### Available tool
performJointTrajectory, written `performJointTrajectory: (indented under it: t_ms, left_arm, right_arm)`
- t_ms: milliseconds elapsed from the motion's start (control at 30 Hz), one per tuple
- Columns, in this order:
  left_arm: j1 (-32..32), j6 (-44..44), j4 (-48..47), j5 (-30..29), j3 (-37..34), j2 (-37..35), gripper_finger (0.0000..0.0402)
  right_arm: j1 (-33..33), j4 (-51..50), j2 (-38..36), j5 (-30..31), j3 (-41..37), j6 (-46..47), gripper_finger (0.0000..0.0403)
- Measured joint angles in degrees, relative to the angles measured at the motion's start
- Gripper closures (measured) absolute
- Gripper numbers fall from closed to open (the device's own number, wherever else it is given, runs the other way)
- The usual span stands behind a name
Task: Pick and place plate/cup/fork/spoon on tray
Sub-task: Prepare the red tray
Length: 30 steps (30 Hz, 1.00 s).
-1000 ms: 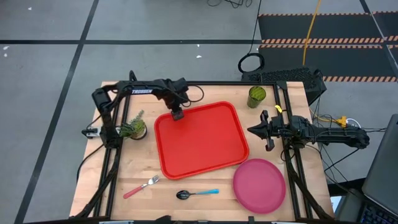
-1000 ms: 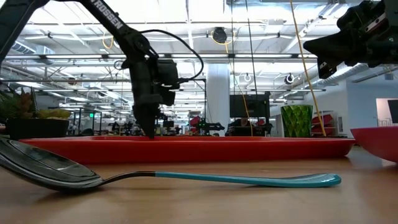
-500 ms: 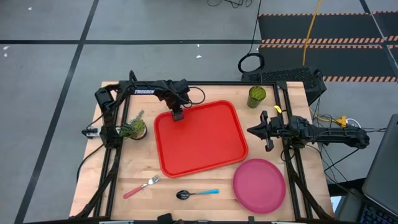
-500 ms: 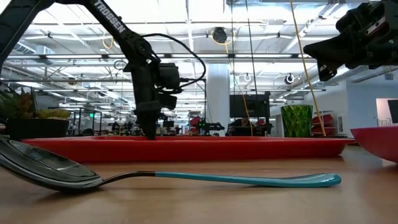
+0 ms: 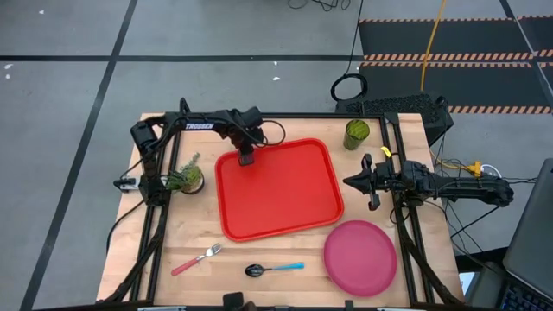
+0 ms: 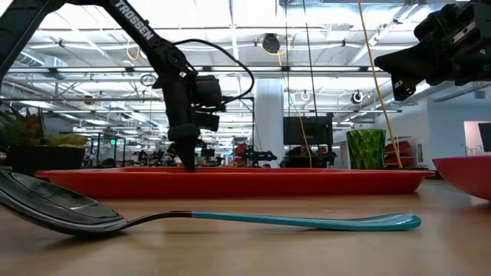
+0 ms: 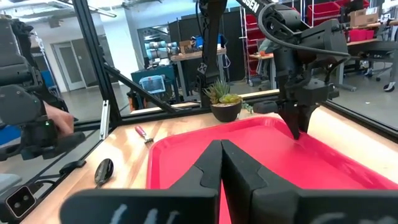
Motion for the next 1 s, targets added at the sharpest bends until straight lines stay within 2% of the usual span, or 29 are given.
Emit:
performJointTrajectory:
  t_ms: [300, 533, 733, 1000]
  left_arm:
    - [1.40, 5.63, 1.74, -0.08, -0.02, 0.11, 0.0341]
    - [1.86, 6.59, 1.75, -0.08, -0.04, 0.11, 0.0347]
    - [0.67, 5.21, 1.85, -0.62, -0.07, 0.11, 0.0347]
    - [-0.78, 8.83, 2.54, -0.56, -0.07, 0.13, 0.0347]
  right_arm:
    - [0.00, -0.01, 0.00, 0.04, -0.01, -0.02, 0.0403]
    - [0.00, -0.02, 0.00, 0.13, -0.01, -0.04, 0.0403]
    - [0.00, -0.02, 0.00, 0.15, 0.00, -1.87, 0.0403]
    - [0.00, -0.01, 0.00, 0.07, 0.00, -1.97, 0.0403]
